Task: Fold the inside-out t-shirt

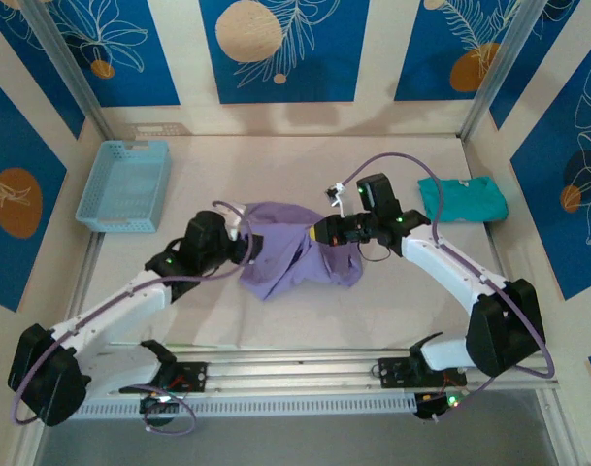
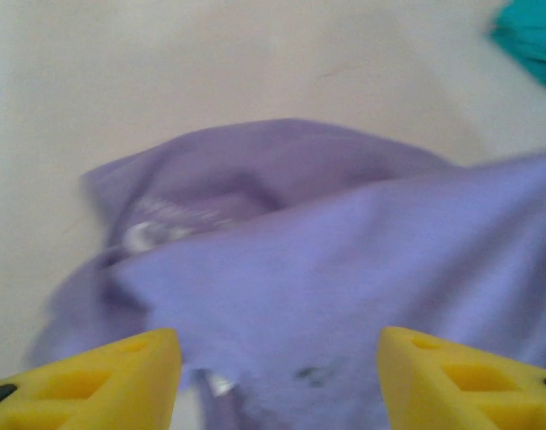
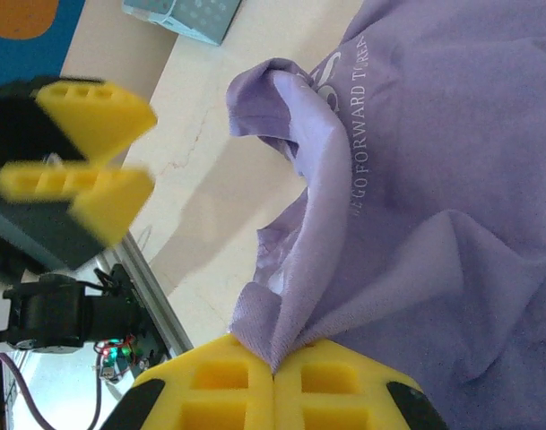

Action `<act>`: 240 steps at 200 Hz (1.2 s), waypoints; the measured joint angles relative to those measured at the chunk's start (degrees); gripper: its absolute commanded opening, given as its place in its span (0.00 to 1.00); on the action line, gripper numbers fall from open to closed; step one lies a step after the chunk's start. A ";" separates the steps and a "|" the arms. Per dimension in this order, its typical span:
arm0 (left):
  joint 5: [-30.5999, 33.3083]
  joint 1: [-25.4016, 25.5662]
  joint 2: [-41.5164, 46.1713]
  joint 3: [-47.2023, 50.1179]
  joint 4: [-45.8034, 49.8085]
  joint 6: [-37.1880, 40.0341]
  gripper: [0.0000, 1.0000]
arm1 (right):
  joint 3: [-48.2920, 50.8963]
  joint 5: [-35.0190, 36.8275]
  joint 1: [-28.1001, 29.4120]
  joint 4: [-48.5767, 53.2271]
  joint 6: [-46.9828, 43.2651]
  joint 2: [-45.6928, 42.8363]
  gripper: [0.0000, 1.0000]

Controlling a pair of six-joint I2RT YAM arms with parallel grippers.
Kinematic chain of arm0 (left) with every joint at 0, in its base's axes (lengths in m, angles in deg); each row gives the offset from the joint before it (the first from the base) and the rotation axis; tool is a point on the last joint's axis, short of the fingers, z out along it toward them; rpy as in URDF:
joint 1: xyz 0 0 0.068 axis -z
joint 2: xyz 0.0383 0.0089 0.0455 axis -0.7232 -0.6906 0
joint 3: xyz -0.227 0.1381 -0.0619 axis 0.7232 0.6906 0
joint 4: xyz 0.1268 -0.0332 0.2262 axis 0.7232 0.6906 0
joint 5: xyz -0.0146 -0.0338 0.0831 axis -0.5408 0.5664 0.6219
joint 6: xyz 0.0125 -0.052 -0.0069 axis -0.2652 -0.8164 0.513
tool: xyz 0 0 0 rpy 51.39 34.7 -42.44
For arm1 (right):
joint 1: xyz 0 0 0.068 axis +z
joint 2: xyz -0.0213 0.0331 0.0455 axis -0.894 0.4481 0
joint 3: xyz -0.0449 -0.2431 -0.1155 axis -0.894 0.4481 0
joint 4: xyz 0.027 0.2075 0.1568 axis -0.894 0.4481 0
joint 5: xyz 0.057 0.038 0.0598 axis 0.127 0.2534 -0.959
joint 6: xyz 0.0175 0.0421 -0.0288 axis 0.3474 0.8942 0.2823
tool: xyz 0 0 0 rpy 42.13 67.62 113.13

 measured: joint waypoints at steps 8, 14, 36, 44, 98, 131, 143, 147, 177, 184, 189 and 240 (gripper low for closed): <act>-0.72 2.01 -0.59 0.00 -1.46 0.50 0.64 | -0.26 -0.24 -0.28 0.02 -0.07 0.20 0.00; -1.33 3.80 -1.40 0.00 -2.62 0.76 0.64 | -0.44 -0.42 -0.44 0.02 -0.17 0.35 0.00; -3.37 7.48 -6.71 -0.44 -5.16 1.73 0.64 | -0.63 -1.01 -0.57 0.02 -0.20 0.61 0.00; -3.82 7.78 -8.79 -0.63 -5.70 1.77 0.64 | -0.63 -1.09 -0.61 0.07 -0.22 0.63 0.00; -3.93 7.78 -17.38 -4.57 -6.88 1.95 0.56 | -0.63 -1.49 -0.66 0.17 -0.22 0.61 0.00; -2.05 7.78 -21.14 -8.17 -6.86 2.49 0.50 | -0.57 -1.51 -0.66 0.28 -1.66 0.55 0.00; -1.51 7.78 -22.91 -9.25 -6.80 2.93 0.39 | -0.57 -1.49 -0.70 0.50 -2.64 0.44 0.00; -1.31 7.78 -23.56 -9.62 -6.82 2.67 0.34 | -0.57 -1.49 -0.72 0.72 -3.06 0.33 0.00; -2.03 7.41 -26.34 -11.10 -5.73 2.93 0.01 | -0.57 1.46 -0.81 3.45 -6.32 -0.87 0.00; -3.02 7.28 -26.14 -11.28 -5.16 2.08 0.00 | -0.57 4.48 -0.79 4.48 -6.58 -1.29 0.00; -4.20 7.19 -25.70 -11.52 -4.70 1.36 0.00 | -0.52 6.60 -0.81 5.18 -6.67 -1.60 0.00; -20.48 5.75 -14.47 -11.58 -4.50 -10.82 0.00 | 3.45 25.18 1.57 7.17 -7.37 -7.54 0.25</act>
